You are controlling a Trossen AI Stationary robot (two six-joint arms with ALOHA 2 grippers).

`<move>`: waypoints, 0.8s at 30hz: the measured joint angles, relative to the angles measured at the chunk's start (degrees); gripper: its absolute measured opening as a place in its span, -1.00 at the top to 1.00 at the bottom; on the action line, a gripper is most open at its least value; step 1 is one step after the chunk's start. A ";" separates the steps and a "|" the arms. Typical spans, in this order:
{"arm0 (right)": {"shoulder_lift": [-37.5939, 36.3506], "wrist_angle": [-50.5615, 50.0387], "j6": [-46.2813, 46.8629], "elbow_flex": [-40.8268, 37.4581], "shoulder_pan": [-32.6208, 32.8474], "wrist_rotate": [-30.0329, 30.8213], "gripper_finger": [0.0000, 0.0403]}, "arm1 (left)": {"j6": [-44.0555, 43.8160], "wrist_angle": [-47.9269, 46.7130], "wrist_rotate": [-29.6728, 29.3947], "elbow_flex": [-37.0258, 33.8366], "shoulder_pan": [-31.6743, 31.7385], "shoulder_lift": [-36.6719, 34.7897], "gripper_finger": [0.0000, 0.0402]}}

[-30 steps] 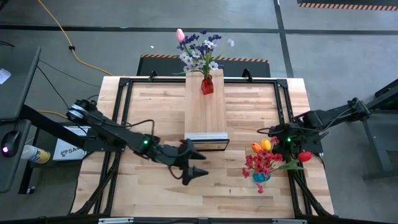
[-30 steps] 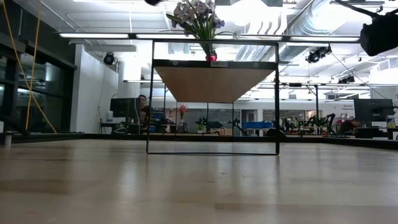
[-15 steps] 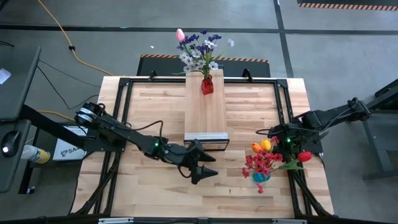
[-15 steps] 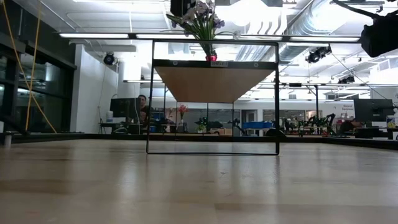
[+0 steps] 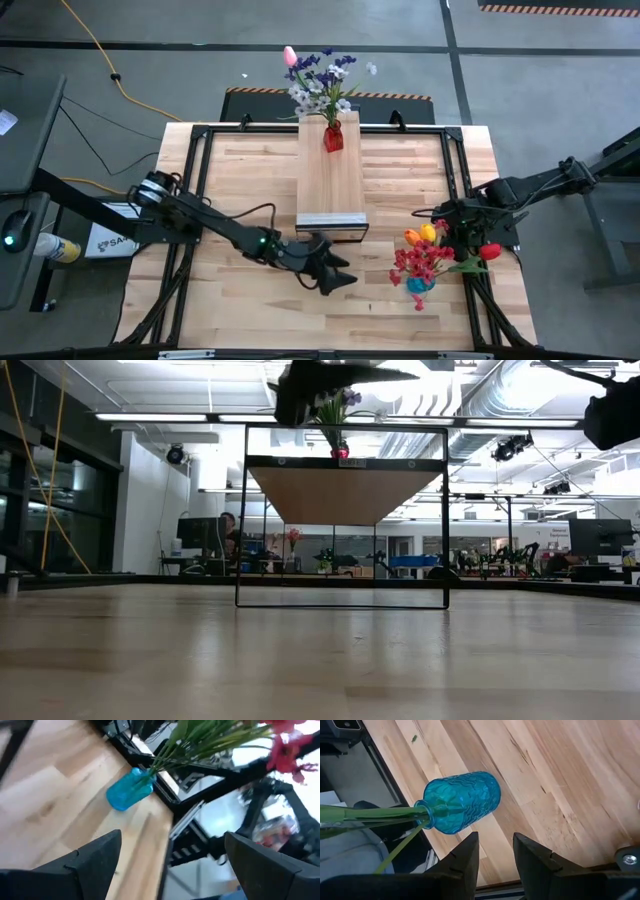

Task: Pick and place flowers into a vace then onto a shelf
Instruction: Put the blue vase with flowers on the shelf

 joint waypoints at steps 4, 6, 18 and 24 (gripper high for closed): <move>0.45 0.00 -0.09 0.00 0.00 0.02 0.44 | -6.78 0.27 0.05 -0.04 0.00 1.95 -0.92; 0.48 -0.06 -0.63 0.00 0.00 -0.40 0.44 | -9.59 0.51 0.26 0.31 -0.12 2.79 -0.92; 0.46 -1.69 -8.54 0.00 0.02 -6.90 0.44 | -9.37 0.83 -5.40 8.37 -3.51 8.15 -0.92; 0.44 -2.54 -11.87 0.00 0.02 -9.22 0.44 | -9.39 -0.16 -10.88 13.39 -5.04 11.48 -0.92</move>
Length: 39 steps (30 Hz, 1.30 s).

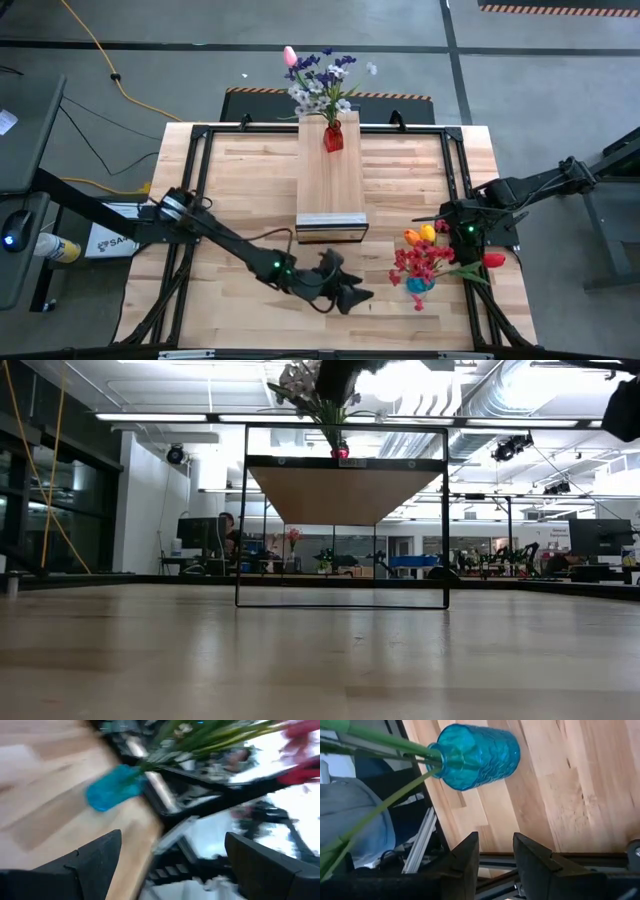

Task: Pick and place flowers into a vace then onto a shelf
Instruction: Put the blue vase with flowers on the shelf

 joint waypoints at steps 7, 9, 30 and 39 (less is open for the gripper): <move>0.02 -0.33 -1.45 0.00 0.00 -0.89 0.44 | 0.21 -2.18 -0.66 8.82 -0.22 8.20 -0.92; 0.02 -0.33 -1.47 0.00 0.00 -0.89 0.44 | 0.54 -2.45 -0.61 10.59 -0.21 10.05 -0.92; -0.42 -0.84 -3.49 0.00 0.11 -2.36 0.57 | 11.17 -1.21 0.75 15.50 0.57 18.83 -0.92; 1.25 0.73 2.41 0.01 0.12 1.60 0.65 | 13.97 2.14 -0.37 19.36 0.60 21.79 -0.92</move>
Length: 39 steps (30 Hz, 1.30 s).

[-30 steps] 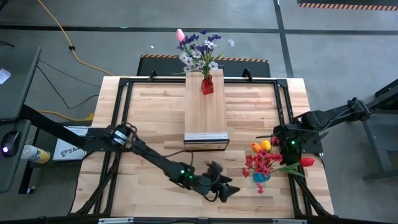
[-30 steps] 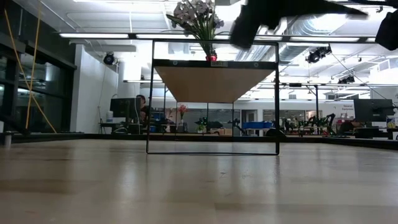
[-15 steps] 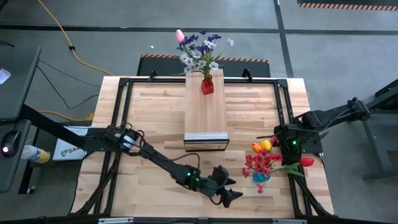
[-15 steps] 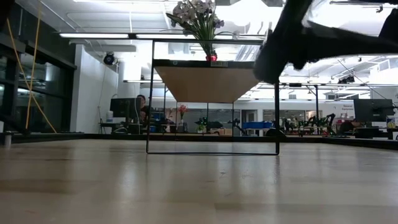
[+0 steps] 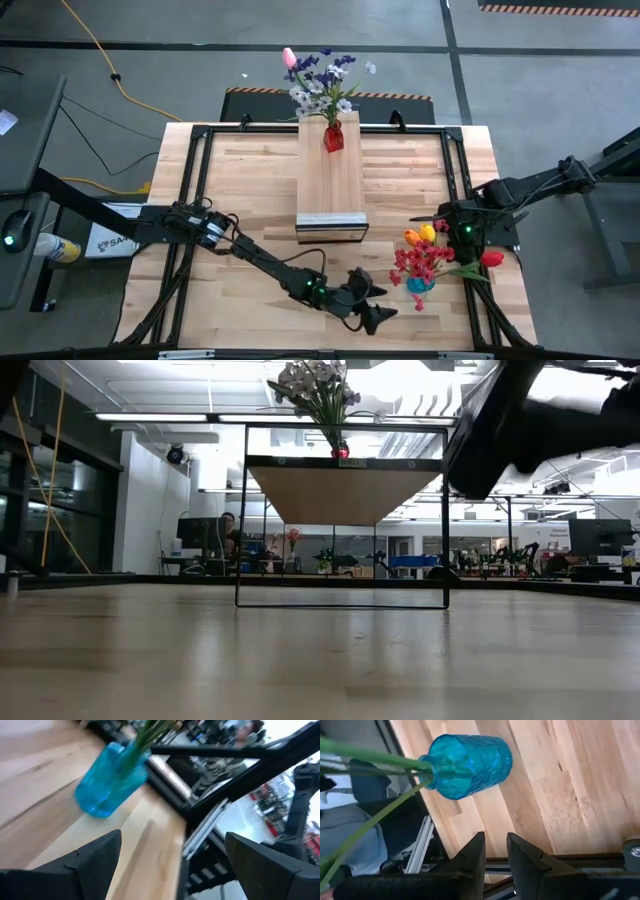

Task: Pick and place flowers into a vace then onto a shelf
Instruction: Put the blue vase with flowers on the shelf

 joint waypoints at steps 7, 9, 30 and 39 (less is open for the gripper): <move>5.20 0.62 1.40 -0.28 0.03 1.09 0.65 | 2.92 -4.42 -0.16 3.33 0.73 1.08 -0.92; 6.49 0.67 1.36 -0.30 0.01 1.09 0.65 | 2.86 -5.14 -0.28 3.41 0.74 0.76 -0.92; 14.25 5.83 3.79 -0.41 -0.25 5.62 0.65 | 0.94 -7.00 -3.17 3.35 0.83 0.89 -0.92; 17.22 7.69 5.16 -0.41 -0.25 6.03 0.65 | 0.94 -7.06 -3.26 3.35 0.86 0.89 -0.92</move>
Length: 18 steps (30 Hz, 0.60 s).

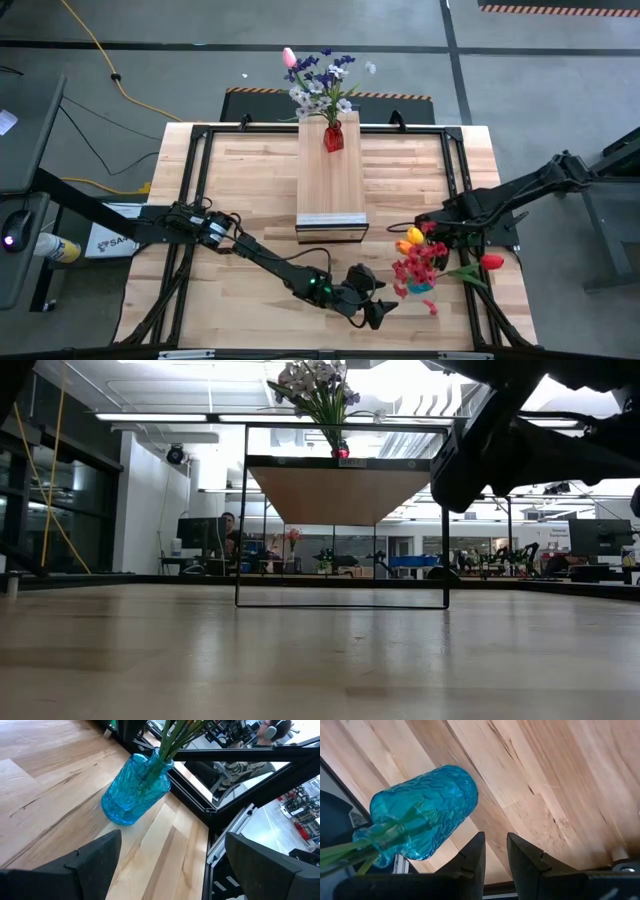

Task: Pick and place flowers into a vace then onto a shelf
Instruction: Put the blue vase with flowers on the shelf

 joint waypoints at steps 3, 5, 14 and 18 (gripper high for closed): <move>0.75 0.23 0.02 0.00 0.00 0.00 0.65 | 0.00 0.00 -0.03 0.00 0.21 0.00 -0.92; 1.12 0.35 0.04 0.00 0.00 0.00 0.65 | 0.00 0.00 -0.04 -0.02 0.21 0.00 -0.92; 1.16 1.22 0.20 0.00 0.00 -0.20 0.65 | 0.00 -0.02 -0.30 -0.02 0.26 -0.02 -0.92; 0.95 3.05 0.39 -1.78 -0.04 -1.07 0.65 | 0.00 -0.04 -0.33 -0.02 0.26 -0.02 -0.92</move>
